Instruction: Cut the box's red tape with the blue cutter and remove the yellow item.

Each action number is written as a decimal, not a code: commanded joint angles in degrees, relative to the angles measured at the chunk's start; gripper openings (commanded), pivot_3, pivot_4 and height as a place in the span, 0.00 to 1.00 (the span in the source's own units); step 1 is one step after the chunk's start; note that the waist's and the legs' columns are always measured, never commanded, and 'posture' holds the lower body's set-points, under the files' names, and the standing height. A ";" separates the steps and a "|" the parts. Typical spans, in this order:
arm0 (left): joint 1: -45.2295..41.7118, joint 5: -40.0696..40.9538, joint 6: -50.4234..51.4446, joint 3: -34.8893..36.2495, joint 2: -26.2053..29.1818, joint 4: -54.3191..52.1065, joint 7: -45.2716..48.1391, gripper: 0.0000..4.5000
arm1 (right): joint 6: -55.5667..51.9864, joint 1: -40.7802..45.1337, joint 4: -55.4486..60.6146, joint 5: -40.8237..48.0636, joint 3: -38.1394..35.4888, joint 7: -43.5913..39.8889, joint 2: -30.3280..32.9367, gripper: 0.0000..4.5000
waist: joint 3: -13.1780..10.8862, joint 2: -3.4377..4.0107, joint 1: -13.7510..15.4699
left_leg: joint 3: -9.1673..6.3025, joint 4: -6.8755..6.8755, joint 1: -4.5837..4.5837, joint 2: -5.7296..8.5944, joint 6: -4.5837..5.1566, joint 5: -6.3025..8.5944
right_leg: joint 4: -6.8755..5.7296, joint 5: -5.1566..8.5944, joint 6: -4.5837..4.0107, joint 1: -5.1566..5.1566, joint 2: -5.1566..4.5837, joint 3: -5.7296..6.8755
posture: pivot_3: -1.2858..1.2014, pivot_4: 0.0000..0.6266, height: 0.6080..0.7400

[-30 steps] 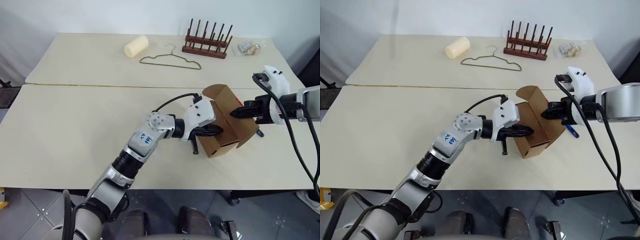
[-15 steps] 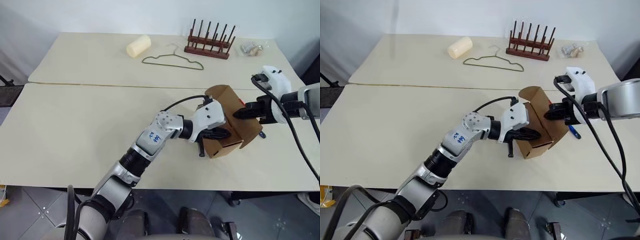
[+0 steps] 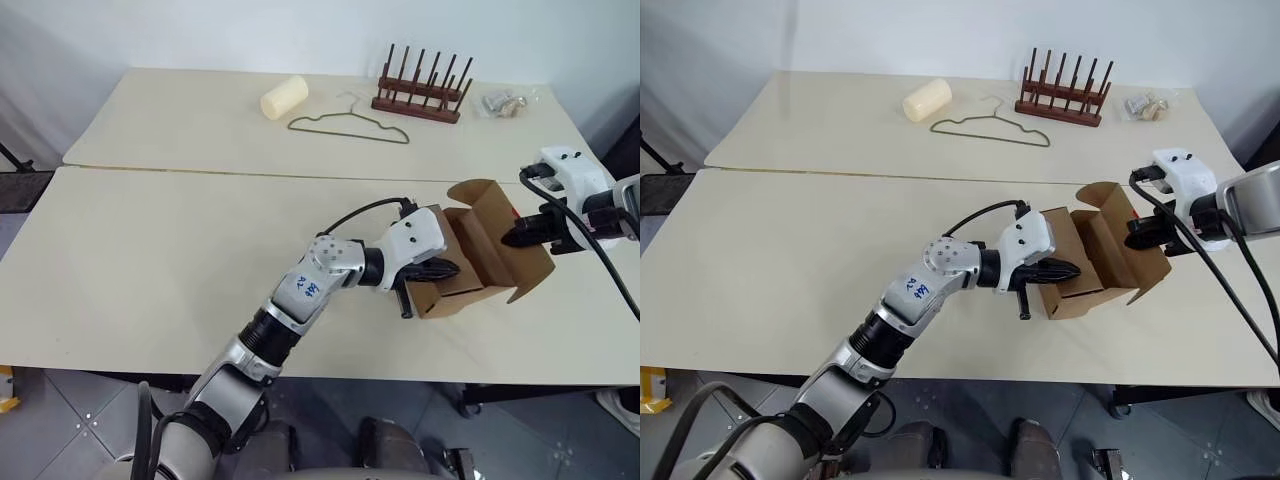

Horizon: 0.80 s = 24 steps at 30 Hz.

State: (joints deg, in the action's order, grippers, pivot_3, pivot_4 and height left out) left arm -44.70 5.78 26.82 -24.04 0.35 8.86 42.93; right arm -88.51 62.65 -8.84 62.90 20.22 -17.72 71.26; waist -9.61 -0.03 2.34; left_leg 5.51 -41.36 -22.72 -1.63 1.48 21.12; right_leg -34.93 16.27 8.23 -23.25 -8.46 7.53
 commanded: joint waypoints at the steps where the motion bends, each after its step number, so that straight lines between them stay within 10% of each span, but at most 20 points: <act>1: 5.96 -1.86 7.58 -0.76 4.66 1.09 -1.14 0.00 | 4.07 0.43 1.74 -10.17 3.84 -11.27 2.88 0.01 | 0.00 0.00 -0.09 | -0.01 0.01 0.06 -0.01 0.00 0.00 | 0.00 0.00 0.00 0.04 0.00 -0.02 | 0.52 0.24 1.00; 12: 10.30 0.01 13.18 -0.27 9.33 -9.33 -1.89 0.00 | 9.77 0.85 3.70 -27.91 8.59 -32.36 2.82 0.01 | 0.01 0.03 0.04 | -0.26 0.08 0.54 -0.07 0.03 0.03 | 0.26 0.01 -0.02 0.66 -0.10 -0.03 | 0.52 0.24 1.00; 24: 11.61 2.57 20.53 3.43 11.92 -20.55 -4.66 0.00 | 1.01 -4.17 11.58 -30.12 -1.63 -29.87 -3.84 0.01 | 0.02 0.06 0.20 | -0.34 0.05 0.55 -0.07 0.02 0.03 | 0.30 0.00 -0.02 0.72 -0.12 -0.03 | 0.52 0.24 1.00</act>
State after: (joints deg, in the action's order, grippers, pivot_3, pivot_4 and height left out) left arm -33.54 8.93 45.66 -19.66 13.01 -12.70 40.55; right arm -86.07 58.91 -0.11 31.08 21.09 -46.89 68.72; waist -9.59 0.02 2.55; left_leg 5.17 -41.31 -22.17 -1.70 1.52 21.14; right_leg -34.64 16.28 8.21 -22.54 -8.60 7.47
